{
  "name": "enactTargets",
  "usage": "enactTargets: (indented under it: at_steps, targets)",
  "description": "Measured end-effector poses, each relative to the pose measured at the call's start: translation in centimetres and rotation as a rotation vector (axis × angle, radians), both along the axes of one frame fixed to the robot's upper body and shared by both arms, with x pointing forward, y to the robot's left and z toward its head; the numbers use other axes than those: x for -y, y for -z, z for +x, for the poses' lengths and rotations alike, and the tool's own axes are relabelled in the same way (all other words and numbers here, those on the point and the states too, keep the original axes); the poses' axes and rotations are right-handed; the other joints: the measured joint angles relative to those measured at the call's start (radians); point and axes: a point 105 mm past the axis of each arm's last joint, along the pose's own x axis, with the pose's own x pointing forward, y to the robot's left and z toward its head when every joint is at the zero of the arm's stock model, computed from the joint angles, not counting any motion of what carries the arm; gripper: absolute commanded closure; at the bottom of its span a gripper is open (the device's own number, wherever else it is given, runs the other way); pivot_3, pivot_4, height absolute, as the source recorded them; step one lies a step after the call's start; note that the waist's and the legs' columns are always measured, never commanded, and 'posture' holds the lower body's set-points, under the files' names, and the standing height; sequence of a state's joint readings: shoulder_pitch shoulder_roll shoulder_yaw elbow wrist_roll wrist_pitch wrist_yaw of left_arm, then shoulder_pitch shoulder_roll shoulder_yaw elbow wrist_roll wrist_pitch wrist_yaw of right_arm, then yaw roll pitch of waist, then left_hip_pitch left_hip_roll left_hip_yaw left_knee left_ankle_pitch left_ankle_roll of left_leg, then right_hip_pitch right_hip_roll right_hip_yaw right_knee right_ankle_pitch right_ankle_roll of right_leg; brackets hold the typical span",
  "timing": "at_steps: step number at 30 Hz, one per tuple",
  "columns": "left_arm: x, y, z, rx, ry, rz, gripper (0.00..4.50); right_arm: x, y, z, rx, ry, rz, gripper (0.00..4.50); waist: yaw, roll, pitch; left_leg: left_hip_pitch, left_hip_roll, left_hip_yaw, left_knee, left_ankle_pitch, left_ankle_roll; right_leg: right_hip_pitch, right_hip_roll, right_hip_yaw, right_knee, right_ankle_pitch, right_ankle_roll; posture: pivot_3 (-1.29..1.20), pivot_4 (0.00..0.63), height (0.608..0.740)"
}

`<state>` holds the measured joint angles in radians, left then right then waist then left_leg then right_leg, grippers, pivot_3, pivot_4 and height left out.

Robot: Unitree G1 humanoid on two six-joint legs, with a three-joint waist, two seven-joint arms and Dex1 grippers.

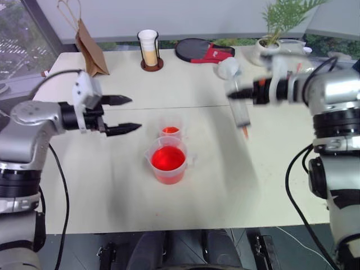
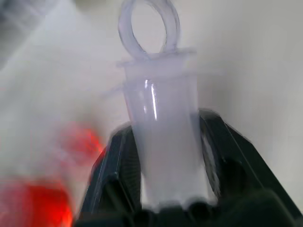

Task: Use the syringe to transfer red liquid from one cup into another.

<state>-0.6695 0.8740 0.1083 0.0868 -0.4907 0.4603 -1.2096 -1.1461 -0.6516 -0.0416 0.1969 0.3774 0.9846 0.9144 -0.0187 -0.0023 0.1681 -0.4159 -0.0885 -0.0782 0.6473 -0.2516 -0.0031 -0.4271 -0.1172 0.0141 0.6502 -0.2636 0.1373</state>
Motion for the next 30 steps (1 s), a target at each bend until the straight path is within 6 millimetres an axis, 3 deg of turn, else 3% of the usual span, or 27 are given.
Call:
enactTargets:
  at_steps: [2,4,7,14,22,26,30]
  targets:
    - [-0.8,-1.1,0.6,0.019,-0.022,-0.017,0.00,-3.1,-3.0,-3.1,0.148,-0.163,0.074,3.11,0.000,-0.001,-0.001,0.000,0.000,0.000,0.000,0.000,0.000,0.001,0.000,0.000,0.000,0.000,0.000,0.00,0.150,0.739]
    - [-1.4,-1.6,1.2,0.021,-0.041,-0.029,0.00,-6.2,-4.2,-6.2,0.212,-0.326,0.178,3.11,-0.002,-0.002,-0.001,0.000,0.000,-0.001,0.001,0.000,0.000,0.001,0.000,0.000,0.000,0.000,0.000,0.00,0.150,0.739]
    - [-1.6,-1.6,1.6,0.003,-0.034,-0.033,0.00,-8.9,-2.8,-9.0,0.188,-0.464,0.314,3.11,0.001,-0.007,-0.004,0.001,0.000,-0.003,0.002,0.001,-0.001,0.002,0.000,-0.001,0.001,0.000,0.000,0.00,0.150,0.739]
    - [-1.0,-2.3,0.7,-0.025,0.027,-0.013,0.00,-10.8,5.5,-9.5,0.038,-0.421,0.364,3.11,0.000,-0.008,-0.004,0.000,-0.002,-0.004,0.002,0.001,-0.001,0.002,0.000,0.001,0.002,0.000,0.000,0.00,0.150,0.739]
    - [2.5,-4.3,-3.5,-0.053,0.216,-0.031,0.00,-11.3,7.6,-9.8,0.097,-0.396,0.332,3.11,-0.023,-0.008,-0.004,0.001,-0.001,-0.004,0.001,0.001,-0.001,0.001,0.002,0.001,0.003,0.000,0.000,0.00,0.150,0.739]
    - [3.3,-6.3,-3.7,0.000,0.234,-0.062,0.00,-11.7,8.4,-9.6,0.104,-0.395,0.315,3.11,-0.023,-0.008,-0.004,0.002,0.000,-0.005,0.001,0.001,-0.001,0.002,0.003,0.001,0.004,0.000,0.000,0.00,0.150,0.739]
    - [3.7,-6.4,-4.0,-0.025,0.268,-0.080,0.00,-11.8,9.2,-9.8,0.101,-0.395,0.310,3.11,-0.023,-0.008,-0.004,0.002,0.000,-0.005,0.001,0.002,-0.002,0.002,0.003,0.001,0.004,0.000,0.000,0.00,0.150,0.739]
